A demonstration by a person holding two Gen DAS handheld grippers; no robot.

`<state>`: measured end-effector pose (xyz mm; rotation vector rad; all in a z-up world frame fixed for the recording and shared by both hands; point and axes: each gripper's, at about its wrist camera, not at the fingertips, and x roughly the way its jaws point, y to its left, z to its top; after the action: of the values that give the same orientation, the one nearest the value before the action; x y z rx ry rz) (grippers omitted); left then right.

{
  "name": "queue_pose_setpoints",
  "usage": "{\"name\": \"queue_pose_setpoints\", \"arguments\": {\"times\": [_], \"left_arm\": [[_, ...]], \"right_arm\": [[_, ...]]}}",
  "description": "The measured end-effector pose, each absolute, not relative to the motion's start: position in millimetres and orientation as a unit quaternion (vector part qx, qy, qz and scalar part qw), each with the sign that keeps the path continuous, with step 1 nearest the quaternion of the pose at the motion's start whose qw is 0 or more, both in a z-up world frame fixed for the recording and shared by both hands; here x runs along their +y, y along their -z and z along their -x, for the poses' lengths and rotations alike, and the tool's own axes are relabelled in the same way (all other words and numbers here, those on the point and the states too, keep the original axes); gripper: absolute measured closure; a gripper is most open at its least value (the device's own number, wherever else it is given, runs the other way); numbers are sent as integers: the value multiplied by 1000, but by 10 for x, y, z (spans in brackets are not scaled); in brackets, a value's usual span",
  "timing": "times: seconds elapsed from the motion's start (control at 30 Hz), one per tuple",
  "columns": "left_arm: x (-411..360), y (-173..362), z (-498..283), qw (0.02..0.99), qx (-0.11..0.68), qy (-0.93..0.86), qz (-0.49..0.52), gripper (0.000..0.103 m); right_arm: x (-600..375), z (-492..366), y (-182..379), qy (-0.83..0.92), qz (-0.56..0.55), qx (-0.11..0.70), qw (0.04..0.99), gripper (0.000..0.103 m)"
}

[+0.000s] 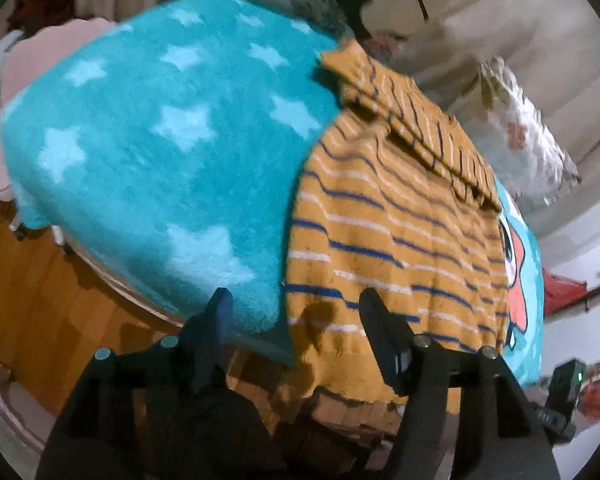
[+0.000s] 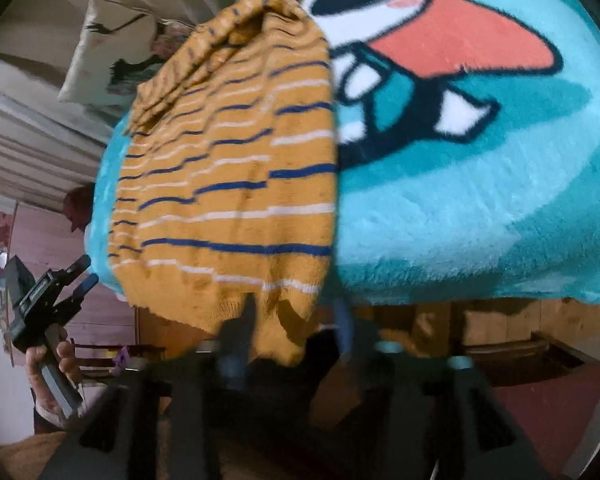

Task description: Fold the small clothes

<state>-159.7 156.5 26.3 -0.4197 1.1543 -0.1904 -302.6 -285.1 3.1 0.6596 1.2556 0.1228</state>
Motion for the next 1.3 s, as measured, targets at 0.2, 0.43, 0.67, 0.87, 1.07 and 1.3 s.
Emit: {"name": "queue_pose_setpoints", "arguments": {"times": [0.2,0.43,0.67,0.87,1.07,1.3], "left_arm": [[1369,124,1542,783,573,147,193,30],[1385,332,1540,729,593,183,289,70],[1368,-218,1763,751,560,193,292,93],[1287,-750,1467,777,514,206,298,93],[1282,-1036,458,792,486,217,300,95],[975,-994,-1287,820,480,185,251,94]], "right_arm": [[-2798,2836,268,-54,-312,602,733,43],[-2788,2741,516,-76,-362,592,716,39],[-2881,2950,344,-134,-425,563,696,94],[-2923,2865,-332,-177,-417,509,732,94],[-2973,2081,-977,-195,-407,452,770,94],[-3258,315,-1222,-129,-370,429,814,94]]}}
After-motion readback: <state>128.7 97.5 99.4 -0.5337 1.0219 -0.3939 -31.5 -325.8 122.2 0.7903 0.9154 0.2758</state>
